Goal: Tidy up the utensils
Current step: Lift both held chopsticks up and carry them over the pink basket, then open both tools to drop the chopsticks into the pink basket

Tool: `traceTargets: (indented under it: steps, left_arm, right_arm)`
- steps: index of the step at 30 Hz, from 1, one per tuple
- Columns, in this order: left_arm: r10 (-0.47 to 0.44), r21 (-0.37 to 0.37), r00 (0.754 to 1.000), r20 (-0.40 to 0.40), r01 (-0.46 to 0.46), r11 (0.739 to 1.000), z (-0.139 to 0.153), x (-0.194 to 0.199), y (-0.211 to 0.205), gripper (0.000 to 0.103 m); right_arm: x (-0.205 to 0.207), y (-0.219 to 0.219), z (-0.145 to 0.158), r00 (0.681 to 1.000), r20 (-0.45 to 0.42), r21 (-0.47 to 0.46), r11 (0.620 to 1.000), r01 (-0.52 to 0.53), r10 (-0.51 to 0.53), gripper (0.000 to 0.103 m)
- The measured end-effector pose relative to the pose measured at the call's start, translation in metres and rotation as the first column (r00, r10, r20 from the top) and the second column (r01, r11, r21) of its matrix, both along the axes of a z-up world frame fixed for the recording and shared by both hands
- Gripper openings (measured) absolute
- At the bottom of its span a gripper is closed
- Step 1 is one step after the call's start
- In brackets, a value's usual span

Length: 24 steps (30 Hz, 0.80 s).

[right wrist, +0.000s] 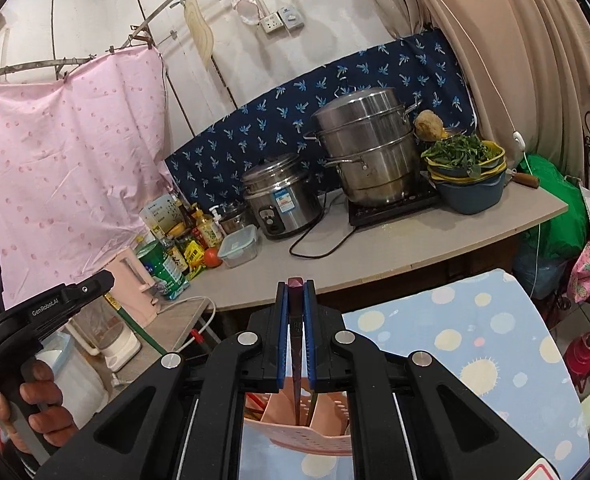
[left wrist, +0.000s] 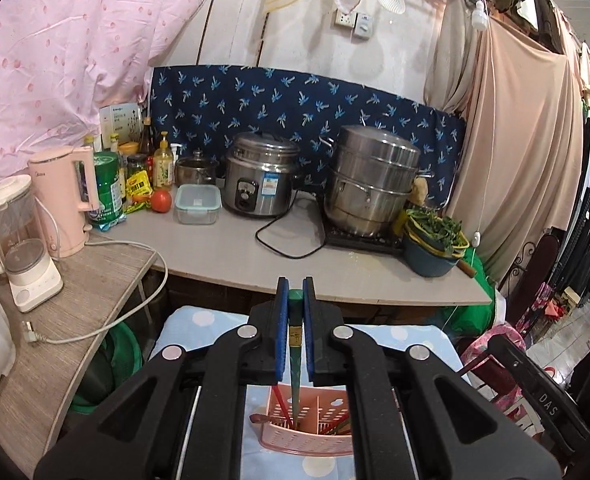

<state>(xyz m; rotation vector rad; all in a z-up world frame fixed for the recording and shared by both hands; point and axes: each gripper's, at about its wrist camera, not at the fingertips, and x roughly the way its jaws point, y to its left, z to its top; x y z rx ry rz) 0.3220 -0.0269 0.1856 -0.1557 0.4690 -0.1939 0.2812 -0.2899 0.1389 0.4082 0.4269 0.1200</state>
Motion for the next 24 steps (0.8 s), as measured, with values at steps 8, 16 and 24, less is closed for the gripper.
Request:
traceTargets:
  steps: [8, 16, 24]
  left_arm:
    - [-0.005, 0.006, 0.999, -0.047, 0.005, 1.000, -0.023, 0.011, -0.004, 0.007]
    - [-0.001, 0.010, 0.997, -0.073, 0.002, 1.000, -0.036, 0.010, -0.005, 0.007]
    - [0.019, 0.009, 0.998, -0.060, -0.018, 1.000, -0.035, 0.003, -0.003, 0.028]
  right_arm:
    - [0.010, 0.005, -0.022, 0.999, -0.052, -0.011, 1.000, -0.012, 0.012, 0.007]
    - [0.010, 0.005, -0.031, 0.997, -0.071, -0.015, 1.000, -0.007, 0.006, 0.012]
    - [0.003, 0.004, -0.028, 0.998, -0.065, -0.018, 1.000, -0.001, 0.000, 0.014]
